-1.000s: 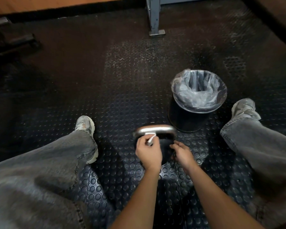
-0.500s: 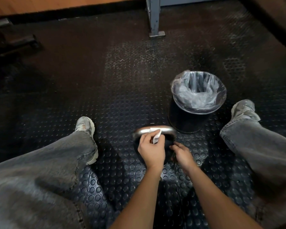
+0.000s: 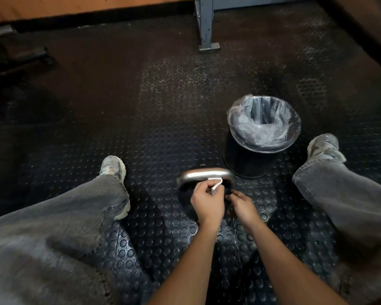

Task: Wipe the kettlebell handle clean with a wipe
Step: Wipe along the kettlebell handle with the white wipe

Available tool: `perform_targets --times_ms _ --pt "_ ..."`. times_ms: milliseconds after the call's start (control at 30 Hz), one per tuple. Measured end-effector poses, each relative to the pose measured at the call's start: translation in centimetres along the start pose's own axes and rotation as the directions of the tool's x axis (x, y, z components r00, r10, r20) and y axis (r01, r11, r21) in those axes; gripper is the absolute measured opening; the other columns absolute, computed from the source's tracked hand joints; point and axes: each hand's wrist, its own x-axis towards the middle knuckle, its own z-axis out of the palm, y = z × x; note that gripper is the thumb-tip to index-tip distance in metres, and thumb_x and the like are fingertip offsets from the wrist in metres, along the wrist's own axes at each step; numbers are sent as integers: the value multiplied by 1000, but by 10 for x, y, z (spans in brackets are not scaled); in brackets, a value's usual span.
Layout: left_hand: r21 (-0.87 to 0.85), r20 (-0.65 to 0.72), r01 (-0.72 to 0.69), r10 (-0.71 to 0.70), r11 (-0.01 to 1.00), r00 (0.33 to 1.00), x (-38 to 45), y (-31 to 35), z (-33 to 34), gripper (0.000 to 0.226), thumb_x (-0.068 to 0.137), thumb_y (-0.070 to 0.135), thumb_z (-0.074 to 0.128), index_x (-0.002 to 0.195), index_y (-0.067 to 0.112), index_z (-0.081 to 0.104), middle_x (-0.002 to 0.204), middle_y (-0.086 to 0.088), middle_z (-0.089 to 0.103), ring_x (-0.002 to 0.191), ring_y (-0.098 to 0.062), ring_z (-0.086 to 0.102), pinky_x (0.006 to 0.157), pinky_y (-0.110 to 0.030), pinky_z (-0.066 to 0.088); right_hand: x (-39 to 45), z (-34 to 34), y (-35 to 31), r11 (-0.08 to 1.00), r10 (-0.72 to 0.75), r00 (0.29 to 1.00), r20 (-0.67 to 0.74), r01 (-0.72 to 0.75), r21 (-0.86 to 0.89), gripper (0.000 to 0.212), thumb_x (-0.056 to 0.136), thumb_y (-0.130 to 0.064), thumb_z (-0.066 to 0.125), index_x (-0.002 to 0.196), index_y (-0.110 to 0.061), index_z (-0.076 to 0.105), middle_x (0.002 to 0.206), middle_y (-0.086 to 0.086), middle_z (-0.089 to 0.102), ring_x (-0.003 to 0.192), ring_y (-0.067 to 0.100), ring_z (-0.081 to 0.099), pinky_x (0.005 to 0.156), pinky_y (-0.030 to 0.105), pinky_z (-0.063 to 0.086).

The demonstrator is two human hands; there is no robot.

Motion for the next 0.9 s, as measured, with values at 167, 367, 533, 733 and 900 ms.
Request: perform_targets --times_ms 167,367,533,733,900 --pt "52 340 120 -131 991 931 13 6 -11 8 79 15 76 80 23 76 78 10 74 67 6 64 67 -11 49 -4 -10 -12 1000 0 1000 -24 0 -3 17 91 -11 57 96 -11 73 88 17 74 71 21 64 62 33 49" --pt "22 657 140 -120 990 744 29 16 -33 16 81 5 74 95 11 76 89 -4 76 81 -13 69 78 -32 58 -30 -33 -50 937 -27 935 354 -100 335 39 99 -34 48 112 -4 70 104 18 71 93 33 65 67 37 52" --pt "17 663 56 -53 998 747 37 30 -53 21 80 5 79 100 11 76 91 -4 77 81 -13 70 78 -25 57 -47 -31 -63 953 -109 876 470 -42 299 47 83 -37 75 116 -6 67 99 15 70 72 18 64 52 23 44" --pt "-184 449 99 -6 978 893 81 61 -102 22 90 17 73 111 13 73 105 -4 77 99 -20 73 89 -32 58 -51 -24 -66 871 -94 939 330 -83 484 34 83 -11 72 115 -1 65 98 14 73 77 18 68 51 22 47" --pt "-283 157 304 -268 910 950 101 13 -107 35 100 32 56 129 14 62 124 -2 69 119 -19 62 100 -37 50 -47 10 -43 766 151 981 119 -192 613 25 91 8 64 114 10 56 110 25 65 94 33 67 61 31 63"
